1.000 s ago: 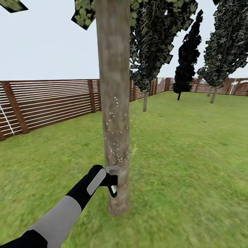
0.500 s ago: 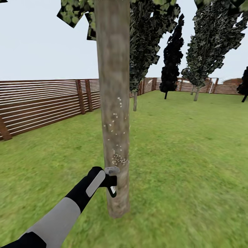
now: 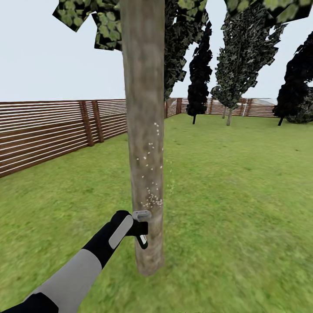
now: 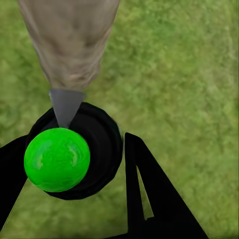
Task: In the garden, pick up the pesticide atomizer on the floor and spray pesticide onto both trees until each tree trunk is fully covered.
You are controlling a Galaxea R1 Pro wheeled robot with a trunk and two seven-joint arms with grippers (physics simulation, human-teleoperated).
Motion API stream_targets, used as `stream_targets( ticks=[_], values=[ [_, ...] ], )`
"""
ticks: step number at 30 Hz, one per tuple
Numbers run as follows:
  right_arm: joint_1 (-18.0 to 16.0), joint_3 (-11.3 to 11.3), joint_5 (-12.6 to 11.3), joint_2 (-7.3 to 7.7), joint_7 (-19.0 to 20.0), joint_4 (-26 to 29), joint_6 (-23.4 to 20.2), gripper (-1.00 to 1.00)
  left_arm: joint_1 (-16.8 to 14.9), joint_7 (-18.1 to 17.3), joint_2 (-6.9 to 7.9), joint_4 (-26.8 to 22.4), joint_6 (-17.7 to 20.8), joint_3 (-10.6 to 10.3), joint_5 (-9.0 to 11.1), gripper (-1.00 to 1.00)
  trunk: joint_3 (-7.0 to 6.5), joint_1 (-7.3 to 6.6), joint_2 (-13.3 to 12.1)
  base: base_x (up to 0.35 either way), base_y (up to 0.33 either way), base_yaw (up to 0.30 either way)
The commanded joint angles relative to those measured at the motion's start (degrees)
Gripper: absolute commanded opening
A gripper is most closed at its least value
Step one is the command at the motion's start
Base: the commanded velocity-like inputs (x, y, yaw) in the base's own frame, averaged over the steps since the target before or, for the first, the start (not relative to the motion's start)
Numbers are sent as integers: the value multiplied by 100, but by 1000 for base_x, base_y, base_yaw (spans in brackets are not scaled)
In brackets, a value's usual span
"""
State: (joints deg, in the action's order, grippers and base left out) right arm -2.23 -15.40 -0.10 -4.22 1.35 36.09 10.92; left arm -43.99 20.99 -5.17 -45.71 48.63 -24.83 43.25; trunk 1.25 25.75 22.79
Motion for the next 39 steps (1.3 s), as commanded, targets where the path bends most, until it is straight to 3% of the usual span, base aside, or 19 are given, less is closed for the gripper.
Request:
stream_targets(
  ticks=[1, 5, 6, 9, 12, 13, 17, 21, 23, 26, 37, 39],
  values=[
    [-6, -38, -4, -4, 19, 2, 16, -100, -5, 54, 6, -8, 6, -18, 61, -100, 13, 4, 13, 0, 334, -232],
    [-6, -63, -16, 60, 224, -1, 16, -100, -2, 42, 7, -8, 7, -26, 64, -100, 13, 4, 13, 0, 334, -242],
    [-6, -136, -25, 176, 526, -5, -20, -100, 39, 40, 7, -8, 8, -27, 63, -100, 13, 4, 13, 0, 334, -245],
    [-10, -615, -19, 299, 979, -8, -116, -100, 94, 37, 7, -14, 12, -23, 61, -100, 13, 4, 13, 0, 334, -254],
    [-13, -786, -17, 379, 1511, -9, -158, -100, 106, 12, 7, -16, 12, -22, 61, -100, 13, 4, 13, 0, 334, -278],
    [-12, -852, -21, 480, 1642, -11, -268, -100, 108, 7, 7, -14, 14, -22, 61, -100, 13, 4, 13, 0, 334, -284],
    [-14, -1040, -17, 624, 1801, -3, -543, -100, 112, 0, 7, -16, 15, -22, 61, -100, 13, 4, 13, 36, 331, -286],
    [-14, -1105, -22, 652, 2112, 3, -582, -100, 114, -6, 7, -15, 15, -22, 61, -100, 13, 4, 13, 160, 310, -287],
    [-14, -1321, -24, 649, 2168, 3, -593, -100, 113, -7, 7, -16, 15, -18, 61, -100, 13, 4, 13, 157, 307, -287],
    [-14, -1464, -19, 632, 2190, 4, -598, -100, 115, 0, 7, -17, 15, -22, 61, -100, 13, 4, 13, 63, 324, -284],
    [-14, -1500, -18, 605, 2194, 19, -565, -100, 118, 2, 7, -11, 13, -22, 61, -100, 13, 4, 13, -123, 312, -48],
    [-14, -1475, -6, 622, 2259, -16, -529, -100, 52, 19, 74, -75, 93, -6, -18, -100, 13, 4, 13, 0, 0, 0]
  ],
)
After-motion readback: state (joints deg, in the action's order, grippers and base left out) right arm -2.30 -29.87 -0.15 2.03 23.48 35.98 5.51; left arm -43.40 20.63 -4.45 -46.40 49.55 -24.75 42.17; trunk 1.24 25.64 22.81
